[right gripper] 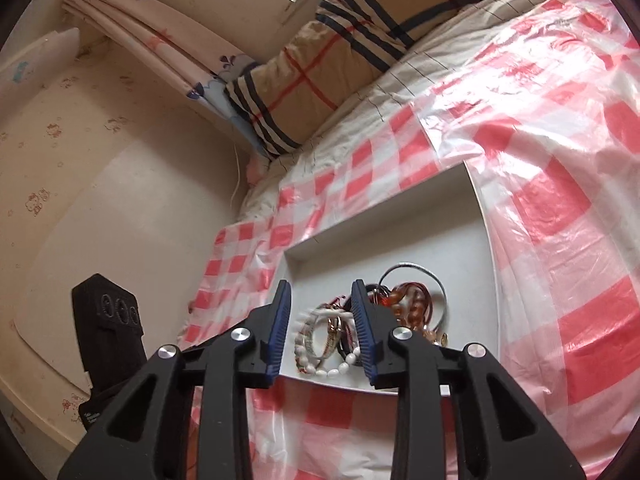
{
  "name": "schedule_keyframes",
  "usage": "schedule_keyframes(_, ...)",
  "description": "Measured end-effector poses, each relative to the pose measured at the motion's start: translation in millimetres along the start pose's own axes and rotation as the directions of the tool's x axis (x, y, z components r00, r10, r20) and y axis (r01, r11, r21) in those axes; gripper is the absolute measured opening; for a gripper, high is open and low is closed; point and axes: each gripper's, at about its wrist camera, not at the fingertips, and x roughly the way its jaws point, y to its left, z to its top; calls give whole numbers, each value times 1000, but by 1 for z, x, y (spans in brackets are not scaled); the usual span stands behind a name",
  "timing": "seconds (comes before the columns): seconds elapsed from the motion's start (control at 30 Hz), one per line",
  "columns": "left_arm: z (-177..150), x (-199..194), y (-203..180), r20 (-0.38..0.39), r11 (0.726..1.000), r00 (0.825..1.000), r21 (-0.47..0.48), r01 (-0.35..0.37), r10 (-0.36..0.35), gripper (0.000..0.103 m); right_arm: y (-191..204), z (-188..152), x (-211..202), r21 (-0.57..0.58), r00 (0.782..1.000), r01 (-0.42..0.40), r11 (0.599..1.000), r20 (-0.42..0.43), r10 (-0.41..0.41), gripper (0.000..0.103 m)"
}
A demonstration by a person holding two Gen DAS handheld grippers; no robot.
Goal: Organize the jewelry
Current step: 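Carry both bead bracelets into the white box and open both tools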
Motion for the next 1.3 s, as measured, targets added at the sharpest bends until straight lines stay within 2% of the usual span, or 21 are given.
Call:
schedule_keyframes(0.1, 1, -4, 8, 17, 999, 999, -22, -38, 39, 8, -5, 0, -3, 3, 1000, 19, 1000, 10, -19, 32)
schedule_keyframes(0.2, -1, -10, 4, 44, 997, 996, 7, -79, 79, 13, -7, -1, -6, -5, 998, 54, 999, 15, -54, 32)
schedule_keyframes(0.27, -4, -11, -1, 57, 992, 991, 37, -119, 117, 23, -5, -2, -6, -28, 997, 82, 996, 14, -82, 34)
schedule_keyframes(0.47, -9, -17, -21, 119, 967, 971, 130, -221, 206, 41, 3, -6, -1, -100, 989, 148, 984, 9, -148, 40)
schedule_keyframes(0.73, -15, -21, -29, 178, 934, 945, 184, -305, 274, 52, 11, -13, 10, -173, 977, 209, 963, -6, -214, 46)
schedule_keyframes(0.87, -17, -20, -27, 178, 930, 941, 184, -319, 288, 56, 14, -16, 13, -205, 971, 234, 950, -5, -241, 49)
schedule_keyframes(1.07, -21, -18, -28, 201, 909, 925, 209, -361, 322, 64, 15, -18, 17, -225, 965, 254, 941, -12, -264, 53)
schedule_keyframes(1.17, -22, -14, -26, 202, 907, 925, 216, -363, 322, 68, 15, -19, 23, -243, 955, 286, 927, -12, -297, 54)
schedule_keyframes(1.3, -15, -5, -16, 174, 915, 930, 194, -355, 324, 68, 6, -20, 42, -267, 934, 329, 906, -50, -353, 54)
